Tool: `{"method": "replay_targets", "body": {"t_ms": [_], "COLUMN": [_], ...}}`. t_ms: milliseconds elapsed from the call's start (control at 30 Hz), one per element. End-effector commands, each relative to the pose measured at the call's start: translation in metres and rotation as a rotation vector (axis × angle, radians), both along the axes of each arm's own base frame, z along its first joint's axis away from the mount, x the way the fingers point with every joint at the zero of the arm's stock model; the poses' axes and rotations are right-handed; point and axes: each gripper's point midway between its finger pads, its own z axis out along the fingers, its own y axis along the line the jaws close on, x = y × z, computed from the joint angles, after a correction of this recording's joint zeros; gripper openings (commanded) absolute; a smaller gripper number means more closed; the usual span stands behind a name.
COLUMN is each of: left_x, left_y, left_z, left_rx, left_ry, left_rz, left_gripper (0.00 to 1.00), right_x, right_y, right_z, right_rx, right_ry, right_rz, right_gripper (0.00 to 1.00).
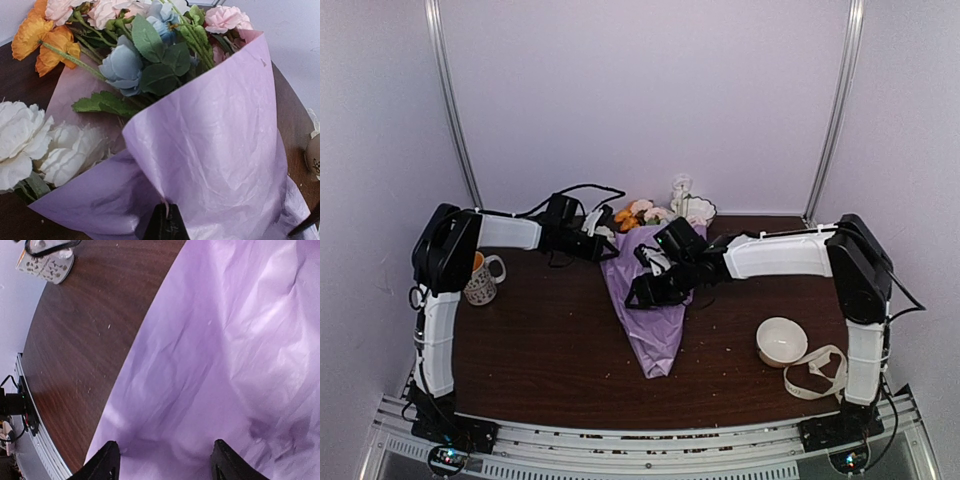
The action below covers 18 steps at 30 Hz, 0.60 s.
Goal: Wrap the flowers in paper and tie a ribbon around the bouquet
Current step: Press the fold line on the folded wrapping paper.
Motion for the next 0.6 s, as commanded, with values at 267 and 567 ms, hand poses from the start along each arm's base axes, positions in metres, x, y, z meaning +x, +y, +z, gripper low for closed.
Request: {"method": "replay_targets", "body": {"t_ms": [267,567], "left_x": [0.022,0.032], "left_y": [0.011,0.017], "left_z": [-0.008,-0.004], "left_rx": [0.019,0.036], "left_ry": [-0.049,-0.079], "left_rz": [0.101,0.153], "left_gripper": [0.00,0.00], "right_x": [-0.061,-0.093], "right_y": [-0.015,-0.020], "right_z": [0.021,-0.054], "right_rx": [-0.204,-0.426], "right_ry": [-0.235,-0.162], "right_rz": [0.128,0.260], "right_gripper": [0.28,0.12]}}
